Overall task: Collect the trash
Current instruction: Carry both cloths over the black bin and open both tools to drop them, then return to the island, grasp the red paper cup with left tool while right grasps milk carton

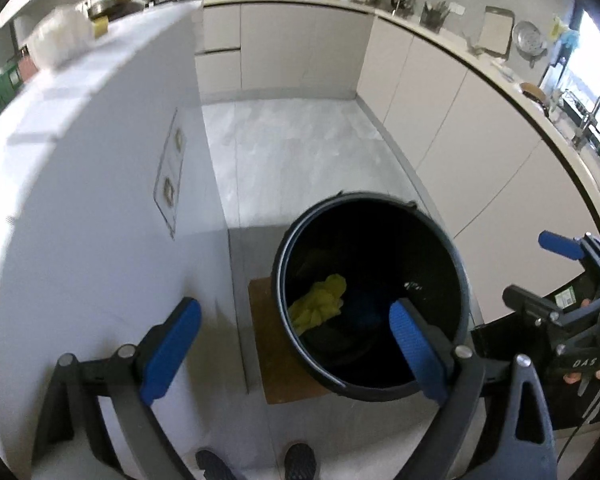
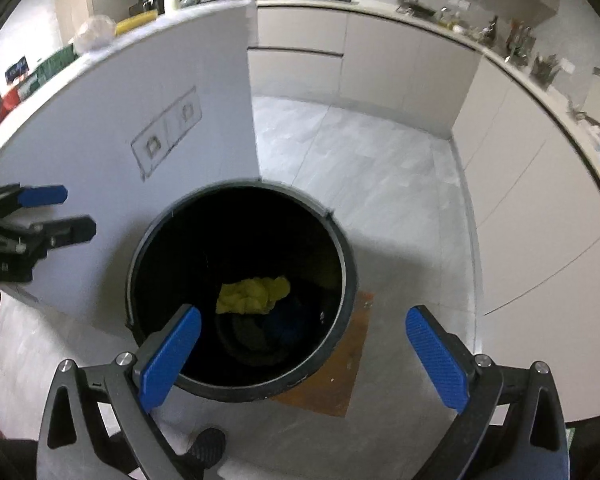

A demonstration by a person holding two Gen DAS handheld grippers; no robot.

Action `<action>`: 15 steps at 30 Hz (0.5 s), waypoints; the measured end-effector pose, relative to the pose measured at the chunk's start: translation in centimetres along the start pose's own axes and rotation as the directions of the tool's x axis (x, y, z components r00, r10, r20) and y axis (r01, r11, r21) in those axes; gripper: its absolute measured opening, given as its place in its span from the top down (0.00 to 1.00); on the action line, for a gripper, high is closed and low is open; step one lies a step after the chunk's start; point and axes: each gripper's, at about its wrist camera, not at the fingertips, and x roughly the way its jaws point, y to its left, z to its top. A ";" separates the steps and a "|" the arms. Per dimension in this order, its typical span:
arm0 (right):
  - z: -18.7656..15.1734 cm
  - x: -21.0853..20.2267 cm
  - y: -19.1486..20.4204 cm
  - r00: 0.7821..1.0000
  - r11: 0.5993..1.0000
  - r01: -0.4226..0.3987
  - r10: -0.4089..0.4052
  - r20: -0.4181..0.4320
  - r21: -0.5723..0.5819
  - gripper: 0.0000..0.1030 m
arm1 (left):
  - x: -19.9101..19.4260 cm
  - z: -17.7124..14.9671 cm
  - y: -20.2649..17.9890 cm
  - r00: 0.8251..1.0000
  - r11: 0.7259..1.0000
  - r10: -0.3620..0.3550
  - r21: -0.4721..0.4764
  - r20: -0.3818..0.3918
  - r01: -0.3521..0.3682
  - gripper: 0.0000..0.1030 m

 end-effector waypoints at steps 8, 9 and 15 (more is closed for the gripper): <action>2.2 -7.6 0.1 0.991 0.994 0.085 -0.092 0.100 0.069 0.00 | -5.6 1.5 -1.0 0.996 1.000 -0.016 0.014 0.082 0.015 0.07; 2.4 -8.6 0.2 0.988 0.993 0.091 -0.099 0.115 0.079 0.00 | -6.3 1.5 -0.9 0.995 1.000 -0.014 0.013 0.094 0.013 0.07; 3.6 -13.2 2.6 0.975 0.992 0.082 -0.100 0.196 0.097 0.00 | -10.0 1.1 0.8 0.986 1.000 -0.017 -0.019 0.167 0.020 0.06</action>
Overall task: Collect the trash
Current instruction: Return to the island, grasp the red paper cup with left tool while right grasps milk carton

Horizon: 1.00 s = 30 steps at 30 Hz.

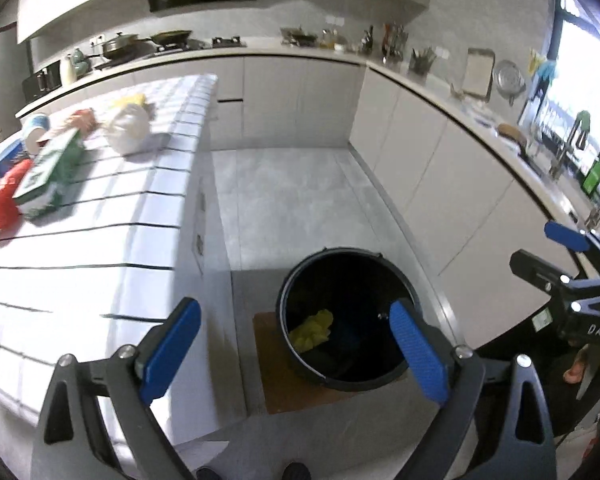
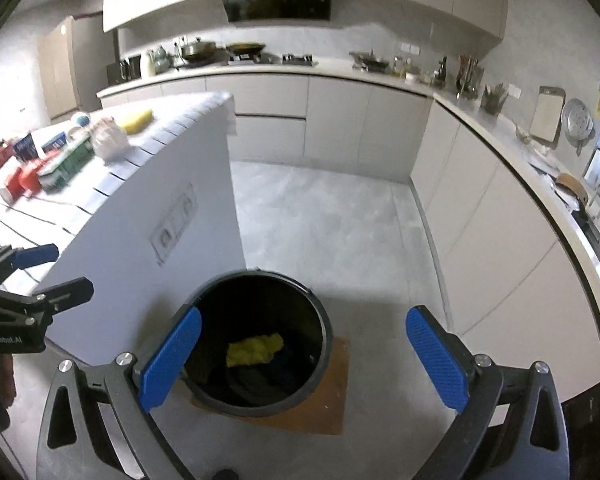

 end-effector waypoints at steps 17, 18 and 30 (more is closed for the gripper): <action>3.6 -5.2 11.4 0.986 0.988 -0.140 0.144 0.081 -0.059 0.00 | -8.8 -1.3 9.8 0.970 0.976 0.196 -0.118 0.142 -0.180 0.04; 3.8 -5.3 11.9 0.984 0.987 -0.150 0.154 0.084 -0.059 0.00 | -9.3 -1.4 10.5 0.966 0.973 0.211 -0.129 0.150 -0.193 0.04; 6.5 -6.6 22.4 0.962 0.967 -0.222 0.238 0.131 -0.123 0.00 | -13.7 -2.9 19.6 0.922 0.922 0.338 -0.265 0.190 -0.284 0.03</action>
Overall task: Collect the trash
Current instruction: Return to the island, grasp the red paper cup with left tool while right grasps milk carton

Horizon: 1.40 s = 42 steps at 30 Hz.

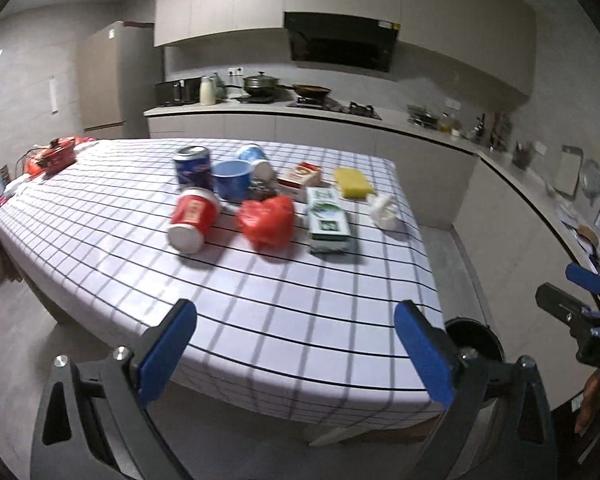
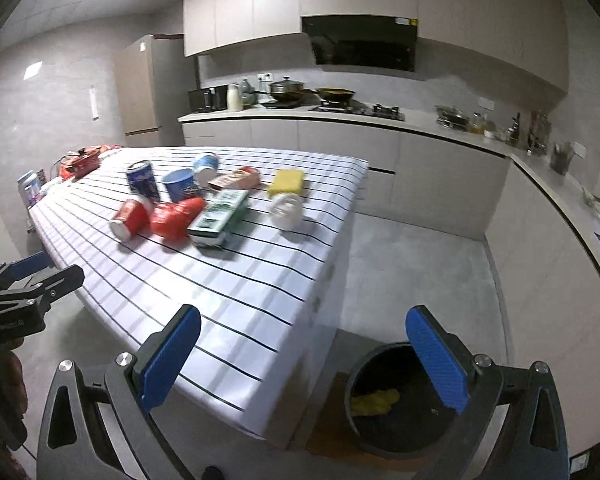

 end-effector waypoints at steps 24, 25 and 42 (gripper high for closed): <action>5.5 10.3 10.6 0.996 0.997 -0.073 0.073 -0.044 -0.006 0.18 | 6.6 2.2 9.9 0.998 0.996 0.065 -0.052 -0.021 -0.066 0.08; 5.7 10.8 10.7 0.996 0.998 -0.070 0.070 -0.048 -0.003 0.19 | 7.3 2.5 10.2 0.998 0.997 0.064 -0.046 -0.028 -0.065 0.08; 8.7 24.5 13.1 0.984 0.999 -0.005 0.011 -0.176 0.035 0.39 | 18.0 5.4 13.3 0.992 0.998 0.042 -0.049 -0.123 -0.048 0.19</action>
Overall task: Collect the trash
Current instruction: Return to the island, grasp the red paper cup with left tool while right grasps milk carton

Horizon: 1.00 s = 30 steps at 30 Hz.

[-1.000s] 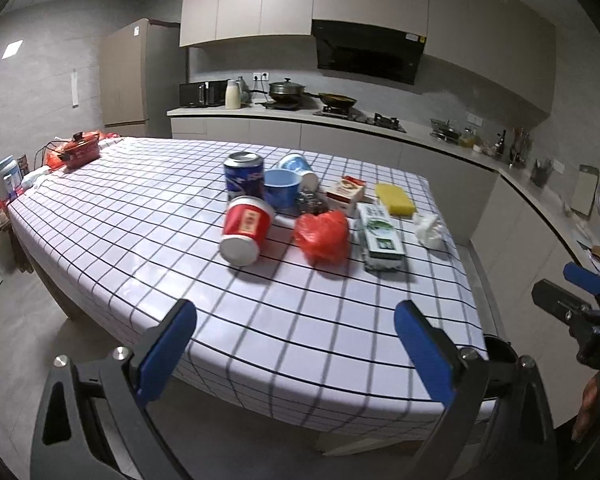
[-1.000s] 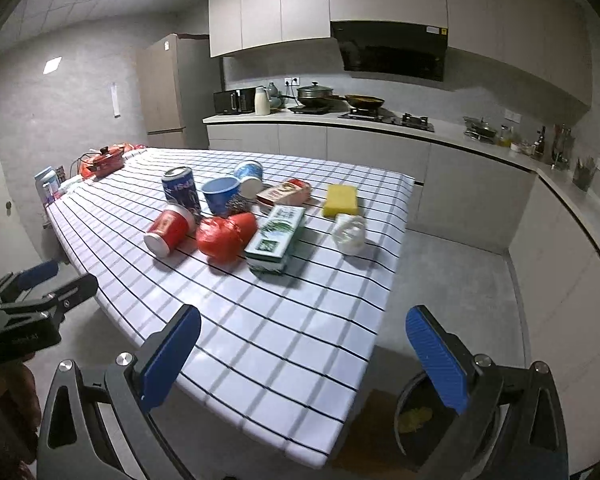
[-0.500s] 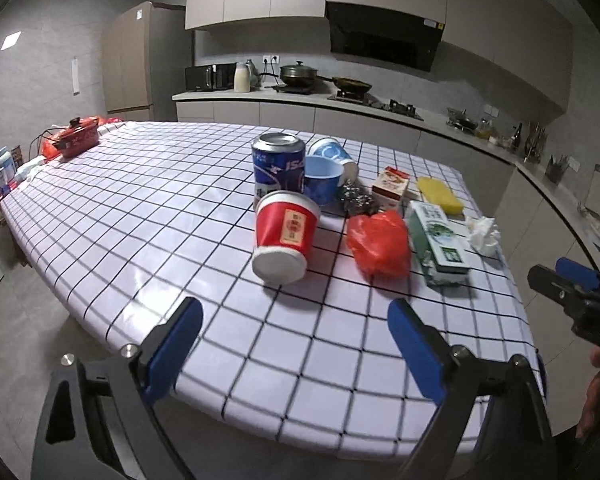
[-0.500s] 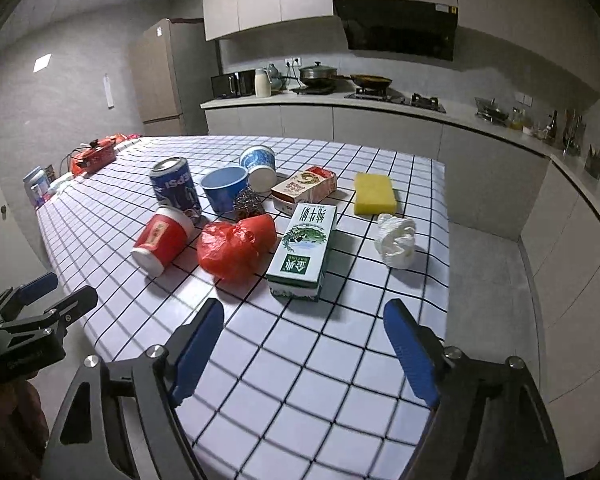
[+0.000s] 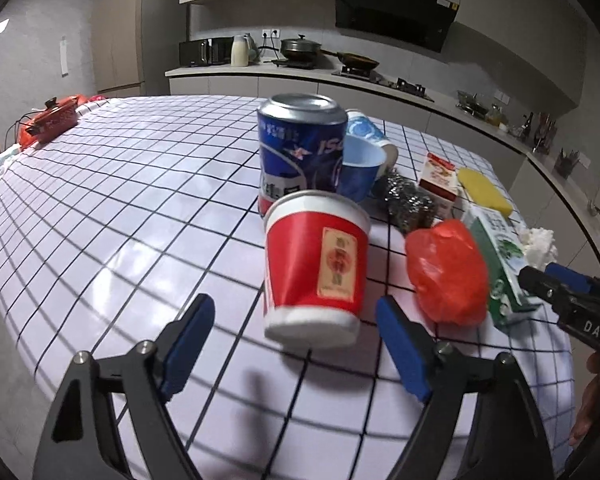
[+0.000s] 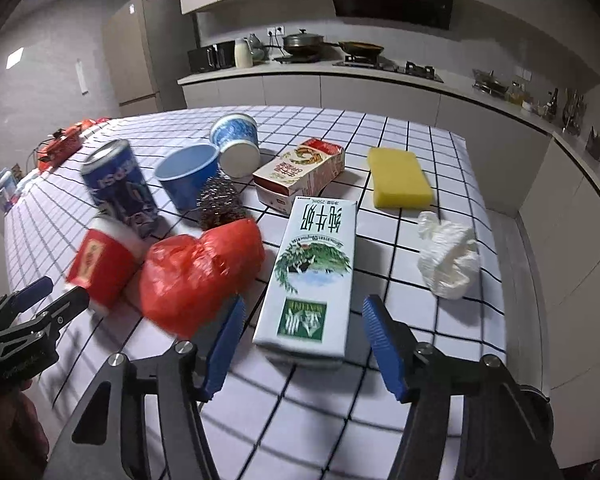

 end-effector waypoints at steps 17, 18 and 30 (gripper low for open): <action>1.3 5.7 -0.5 0.998 0.998 0.031 -0.028 -0.059 0.047 0.47 | 2.7 1.4 0.6 0.998 0.999 -0.048 0.005 -0.041 0.048 0.41; 1.3 5.4 -0.7 0.998 0.998 0.026 -0.023 -0.053 0.054 0.47 | 2.5 1.6 0.4 0.998 0.999 -0.051 0.010 -0.028 0.051 0.42; 0.6 -1.0 -1.9 0.999 0.998 0.000 -0.002 0.035 0.056 0.47 | -2.4 1.1 -0.3 0.997 0.997 -0.074 0.037 0.019 0.074 0.43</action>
